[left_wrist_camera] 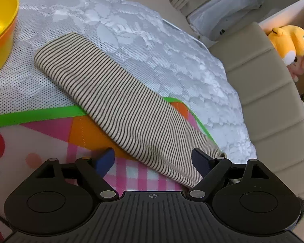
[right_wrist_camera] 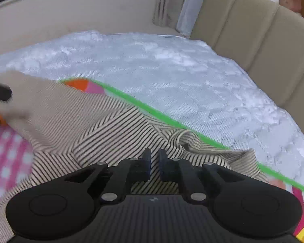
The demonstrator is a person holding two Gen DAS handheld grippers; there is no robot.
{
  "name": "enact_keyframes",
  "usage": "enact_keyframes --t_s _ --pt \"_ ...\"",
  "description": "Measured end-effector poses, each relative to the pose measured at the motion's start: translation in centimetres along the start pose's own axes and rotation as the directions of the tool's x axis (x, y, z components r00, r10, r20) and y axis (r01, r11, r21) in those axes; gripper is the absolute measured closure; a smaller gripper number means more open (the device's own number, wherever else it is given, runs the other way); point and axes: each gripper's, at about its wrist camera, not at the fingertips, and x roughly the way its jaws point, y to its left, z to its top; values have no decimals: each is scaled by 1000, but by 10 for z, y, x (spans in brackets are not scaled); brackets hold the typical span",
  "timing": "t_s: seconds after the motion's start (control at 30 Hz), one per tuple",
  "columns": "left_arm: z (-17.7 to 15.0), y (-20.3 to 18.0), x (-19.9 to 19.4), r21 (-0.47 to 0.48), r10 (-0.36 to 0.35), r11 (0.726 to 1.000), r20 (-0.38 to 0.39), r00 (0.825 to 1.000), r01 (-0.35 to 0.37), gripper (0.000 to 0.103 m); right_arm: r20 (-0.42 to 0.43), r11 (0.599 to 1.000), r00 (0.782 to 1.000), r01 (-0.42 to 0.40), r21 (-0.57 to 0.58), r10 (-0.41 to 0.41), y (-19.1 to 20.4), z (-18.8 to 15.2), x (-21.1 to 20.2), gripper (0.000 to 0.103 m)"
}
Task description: Fold clothes
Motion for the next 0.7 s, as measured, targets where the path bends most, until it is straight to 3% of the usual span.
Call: enact_keyframes --t_s 0.03,0.07,0.1,0.17,0.23,0.37,0.47,0.53,0.6,0.7 --pt "0 2 -1 -15 -10 1000 5 1000 10 15 14 1000 1000 2 24 -2 0 -1 -6 93" --pt "0 5 -3 -30 -20 999 10 1000 20 15 38 996 999 -14 87 10 -4 -2 -18 79" --pt "1 7 -5 -54 -26 998 23 999 28 15 65 988 998 -30 149 21 -9 -4 -32 53" --pt "3 12 -9 -92 -14 996 66 998 20 16 155 968 988 -57 246 19 -14 -18 -70 31" --pt "7 17 -13 -116 27 993 123 992 -12 17 206 957 979 -53 286 -7 -18 -35 -107 30" --pt "14 25 -18 -152 108 985 210 972 -77 23 268 906 959 -31 423 -93 -34 -87 -164 17" --pt "16 25 -11 -138 162 981 219 962 -134 40 280 841 946 -13 541 -165 -51 -119 -181 16" --pt "16 21 -7 -103 212 976 231 949 -193 73 283 802 937 -5 598 -205 -63 -134 -185 15" --pt "16 16 -5 -60 248 969 248 937 -240 90 277 778 926 29 628 -257 -79 -144 -186 15" --pt "16 -3 -13 31 255 960 298 920 -277 94 260 733 909 71 676 -327 -101 -157 -190 15"
